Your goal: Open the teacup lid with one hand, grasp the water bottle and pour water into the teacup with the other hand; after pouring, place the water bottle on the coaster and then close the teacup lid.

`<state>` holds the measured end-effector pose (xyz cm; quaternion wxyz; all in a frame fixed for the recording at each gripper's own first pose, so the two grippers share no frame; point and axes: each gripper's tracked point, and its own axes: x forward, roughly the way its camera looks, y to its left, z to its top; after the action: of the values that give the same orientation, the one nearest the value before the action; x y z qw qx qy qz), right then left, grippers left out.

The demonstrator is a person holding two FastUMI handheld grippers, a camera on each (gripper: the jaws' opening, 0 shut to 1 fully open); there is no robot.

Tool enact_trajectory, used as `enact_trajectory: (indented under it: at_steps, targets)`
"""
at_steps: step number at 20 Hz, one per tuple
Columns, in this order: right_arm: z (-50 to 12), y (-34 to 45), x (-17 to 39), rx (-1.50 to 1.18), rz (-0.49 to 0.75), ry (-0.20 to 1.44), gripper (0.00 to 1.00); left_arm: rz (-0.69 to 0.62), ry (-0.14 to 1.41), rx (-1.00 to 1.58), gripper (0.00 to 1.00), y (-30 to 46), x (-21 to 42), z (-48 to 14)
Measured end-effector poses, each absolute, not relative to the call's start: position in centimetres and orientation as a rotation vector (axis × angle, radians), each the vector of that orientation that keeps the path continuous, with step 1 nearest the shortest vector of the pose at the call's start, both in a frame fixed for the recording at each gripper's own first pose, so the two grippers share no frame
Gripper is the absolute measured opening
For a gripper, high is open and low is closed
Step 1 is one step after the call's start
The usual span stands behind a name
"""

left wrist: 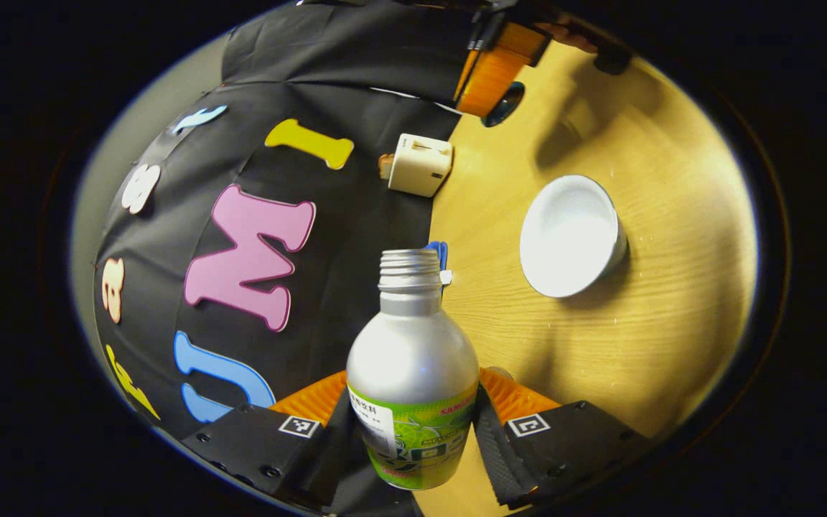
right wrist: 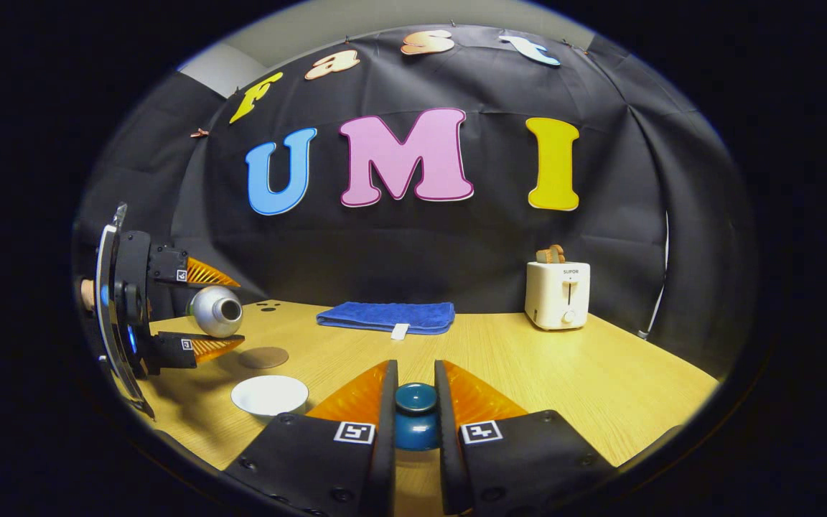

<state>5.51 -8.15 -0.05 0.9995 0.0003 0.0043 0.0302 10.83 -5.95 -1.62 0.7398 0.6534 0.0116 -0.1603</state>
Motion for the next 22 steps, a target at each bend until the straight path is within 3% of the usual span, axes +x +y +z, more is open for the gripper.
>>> enact_trajectory:
  at_steps: [8,22]
  targets:
    - [0.0,-8.2,5.5,0.001,0.06,0.009,0.29,-0.399,0.026,1.718,0.8,-5.9,10.3,-1.5]
    - [0.0,-8.6,5.5,0.001,0.041,0.008,0.29,-0.421,0.021,1.949,0.8,-6.1,10.3,-1.5]
